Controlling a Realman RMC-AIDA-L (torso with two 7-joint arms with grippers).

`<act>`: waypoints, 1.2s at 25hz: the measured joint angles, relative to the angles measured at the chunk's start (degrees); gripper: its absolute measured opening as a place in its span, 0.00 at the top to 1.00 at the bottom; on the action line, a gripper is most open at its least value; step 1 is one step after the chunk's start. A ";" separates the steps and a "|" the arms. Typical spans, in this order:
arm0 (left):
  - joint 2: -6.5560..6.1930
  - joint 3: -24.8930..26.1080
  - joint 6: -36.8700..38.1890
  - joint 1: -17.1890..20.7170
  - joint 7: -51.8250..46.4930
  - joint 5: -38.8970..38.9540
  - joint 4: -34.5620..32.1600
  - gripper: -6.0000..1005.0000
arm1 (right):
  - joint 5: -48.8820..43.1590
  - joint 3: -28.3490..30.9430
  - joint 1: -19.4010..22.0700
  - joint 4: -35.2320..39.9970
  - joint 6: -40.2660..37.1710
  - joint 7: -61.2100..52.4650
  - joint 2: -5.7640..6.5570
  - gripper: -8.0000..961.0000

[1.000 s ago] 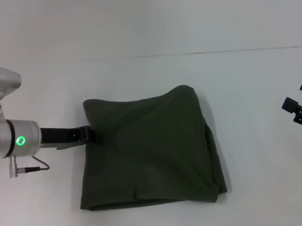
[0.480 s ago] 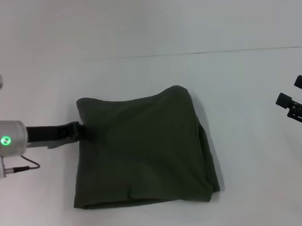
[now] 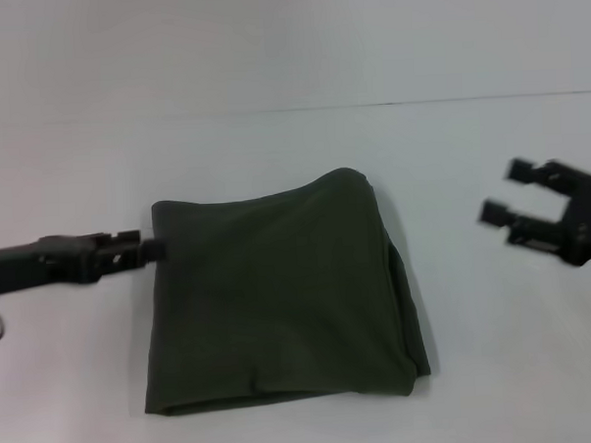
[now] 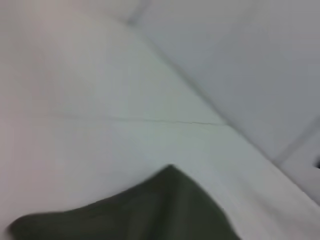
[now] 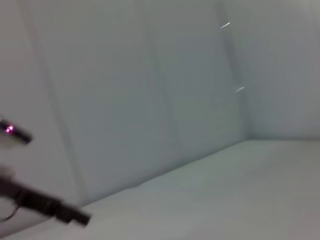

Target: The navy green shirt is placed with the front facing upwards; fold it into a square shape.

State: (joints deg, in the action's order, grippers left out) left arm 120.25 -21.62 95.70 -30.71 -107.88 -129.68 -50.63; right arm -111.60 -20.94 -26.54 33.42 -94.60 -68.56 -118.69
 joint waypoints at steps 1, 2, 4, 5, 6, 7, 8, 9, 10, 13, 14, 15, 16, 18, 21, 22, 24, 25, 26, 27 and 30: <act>0.24 0.72 3.79 1.04 4.38 0.63 -1.96 0.51 | -0.01 -2.34 -0.30 0.71 -0.78 -0.68 -0.04 0.13; 0.80 0.97 6.46 2.34 7.42 1.61 -3.86 0.46 | -0.01 -5.50 -0.56 1.87 -1.80 -0.86 -0.30 0.13; 2.04 1.02 9.58 5.07 12.04 3.95 -6.98 0.37 | -0.04 -10.74 -0.55 3.33 -3.63 0.48 -0.98 0.13; 2.68 0.81 11.10 6.38 14.99 5.11 -7.91 0.34 | -0.02 -12.40 -0.48 3.44 -3.98 1.29 -1.13 0.13; 3.14 0.69 12.50 7.62 18.19 6.11 -8.66 0.32 | -0.03 -14.39 -0.28 3.20 -4.30 2.49 -1.32 0.13; 3.56 0.56 14.61 9.05 22.71 7.04 -8.71 0.29 | -0.03 -15.98 -0.12 2.19 -4.30 3.76 -1.39 0.13; 3.86 0.56 16.40 10.59 28.55 7.92 -8.25 0.27 | 0.01 -17.07 -0.01 1.22 -4.24 4.97 -1.41 0.13; 4.10 0.71 18.06 12.20 34.05 8.58 -7.50 0.24 | -0.06 -18.11 0.31 -0.68 -4.00 6.78 -1.43 0.13; 4.28 0.80 19.03 13.69 39.47 8.93 -6.26 0.22 | 0.00 -18.55 0.68 -2.62 -3.67 9.22 -1.37 0.13; 4.39 1.61 19.22 16.72 48.67 8.93 -2.95 0.14 | 0.12 -18.61 3.93 -8.59 -1.75 18.57 -1.38 0.13; 4.39 2.17 18.83 17.33 50.38 8.38 -1.82 0.13 | 0.12 -18.61 3.93 -8.59 -1.75 18.57 -1.38 0.13; 4.40 2.67 18.40 17.52 51.13 7.81 -1.11 0.11 | 0.28 -18.30 5.09 -9.82 -1.10 20.48 -1.42 0.13; 4.39 3.29 17.52 17.70 51.97 6.80 -0.21 0.10 | 0.33 -18.08 5.79 -10.57 -0.64 21.65 -1.42 0.13; 4.41 3.85 16.18 17.80 52.96 5.39 0.96 0.07 | 0.41 -16.34 8.56 -13.39 1.48 25.09 -1.38 0.13; 4.43 4.35 10.91 17.91 55.62 1.83 4.54 0.06 | 0.47 -14.49 10.41 -15.01 2.84 27.79 -1.36 0.13; 4.43 4.40 9.99 17.87 55.95 1.36 5.26 0.06 | 0.47 -13.68 11.13 -15.78 3.42 29.03 -1.36 0.13; 4.43 4.49 8.25 17.70 56.61 0.67 6.78 0.06 | 0.47 -11.70 12.40 -16.94 4.64 31.54 -1.27 0.13; 4.43 4.52 7.58 17.63 56.98 0.57 7.49 0.06 | 0.48 -10.68 13.01 -17.30 5.08 32.58 -1.26 0.13; 4.40 4.55 7.24 17.58 57.35 0.57 7.95 0.06 | 0.46 -10.07 13.33 -17.36 5.14 32.97 -1.27 0.13; 4.40 4.58 7.12 17.49 57.71 0.58 8.27 0.06 | 0.45 -9.49 13.68 -17.40 5.14 33.25 -1.29 0.13; 4.36 4.14 7.12 17.12 57.96 0.49 8.57 0.06 | 0.18 -9.24 13.96 -17.51 4.96 33.06 -1.25 0.13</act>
State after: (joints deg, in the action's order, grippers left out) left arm 124.61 -17.48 102.82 -13.59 -49.92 -129.19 -42.06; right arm -111.42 -30.18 -12.58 15.91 -89.64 -35.50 -119.94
